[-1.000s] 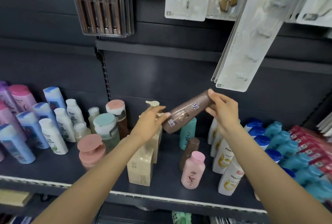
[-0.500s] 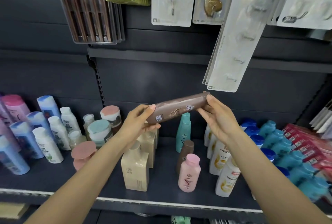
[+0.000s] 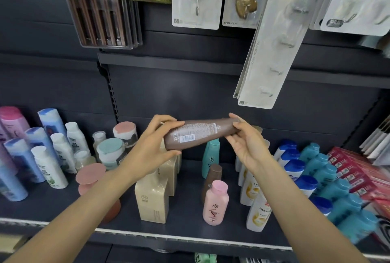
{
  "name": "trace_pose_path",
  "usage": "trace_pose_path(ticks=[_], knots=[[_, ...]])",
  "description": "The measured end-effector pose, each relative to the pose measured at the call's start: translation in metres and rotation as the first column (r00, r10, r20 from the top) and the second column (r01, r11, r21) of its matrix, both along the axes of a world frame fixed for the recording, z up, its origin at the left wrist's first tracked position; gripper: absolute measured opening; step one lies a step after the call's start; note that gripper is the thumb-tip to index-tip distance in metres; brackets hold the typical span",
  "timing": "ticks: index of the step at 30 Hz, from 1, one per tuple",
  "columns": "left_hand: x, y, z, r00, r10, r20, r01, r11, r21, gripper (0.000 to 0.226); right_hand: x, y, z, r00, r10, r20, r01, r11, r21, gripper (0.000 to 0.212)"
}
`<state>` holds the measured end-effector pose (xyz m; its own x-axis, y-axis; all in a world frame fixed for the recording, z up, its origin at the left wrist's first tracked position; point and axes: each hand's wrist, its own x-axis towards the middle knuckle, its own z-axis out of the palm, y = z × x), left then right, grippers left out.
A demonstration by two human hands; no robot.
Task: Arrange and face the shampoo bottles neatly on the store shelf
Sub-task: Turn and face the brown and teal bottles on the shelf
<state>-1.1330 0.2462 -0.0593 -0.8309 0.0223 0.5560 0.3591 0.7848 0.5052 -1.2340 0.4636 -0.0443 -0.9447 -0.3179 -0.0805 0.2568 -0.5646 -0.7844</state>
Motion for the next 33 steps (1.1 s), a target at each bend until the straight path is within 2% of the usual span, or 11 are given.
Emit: trace_pose_path(ticks=[5,10,12,16,20,23,28,33], knots=[[0.001,-0.003,0.007,0.998,-0.019,-0.056,0.025,0.993,0.119,0.066,-0.002,-0.004,-0.002,1.000,0.004,-0.003,-0.004,0.999,-0.037,0.025],[0.001,-0.004,0.007,1.000,-0.011,-0.029,0.016,0.982,0.186,0.065,-0.003,-0.009,0.001,1.000,0.000,-0.006,-0.001,0.999,-0.049,0.021],[0.000,-0.006,0.003,1.000,-0.028,0.001,0.027,0.964,0.264,0.062,-0.004,-0.009,0.001,1.000,0.000,-0.005,0.000,0.999,-0.051,0.019],[0.000,-0.006,-0.001,0.993,-0.077,0.087,0.024,0.870,0.492,0.049,-0.004,-0.009,0.002,0.999,0.026,-0.040,-0.030,0.995,-0.093,0.018],[-0.003,-0.005,0.000,0.987,-0.080,0.141,-0.014,0.825,0.565,0.040,-0.003,-0.010,0.002,0.988,0.074,-0.133,-0.085,0.993,-0.079,0.023],[-0.005,-0.002,0.004,0.970,-0.093,0.226,-0.099,0.696,0.711,0.018,-0.002,-0.009,0.000,0.984,0.078,-0.158,-0.087,0.995,-0.050,0.023],[-0.010,0.000,0.008,0.930,-0.127,0.346,-0.218,0.568,0.794,0.026,0.002,-0.011,-0.002,0.988,0.008,-0.153,0.001,0.998,0.059,0.009],[-0.015,-0.003,0.000,0.924,-0.126,0.362,-0.206,0.634,0.746,0.020,0.001,-0.014,0.001,0.984,-0.111,-0.141,0.120,0.991,0.058,0.010]])
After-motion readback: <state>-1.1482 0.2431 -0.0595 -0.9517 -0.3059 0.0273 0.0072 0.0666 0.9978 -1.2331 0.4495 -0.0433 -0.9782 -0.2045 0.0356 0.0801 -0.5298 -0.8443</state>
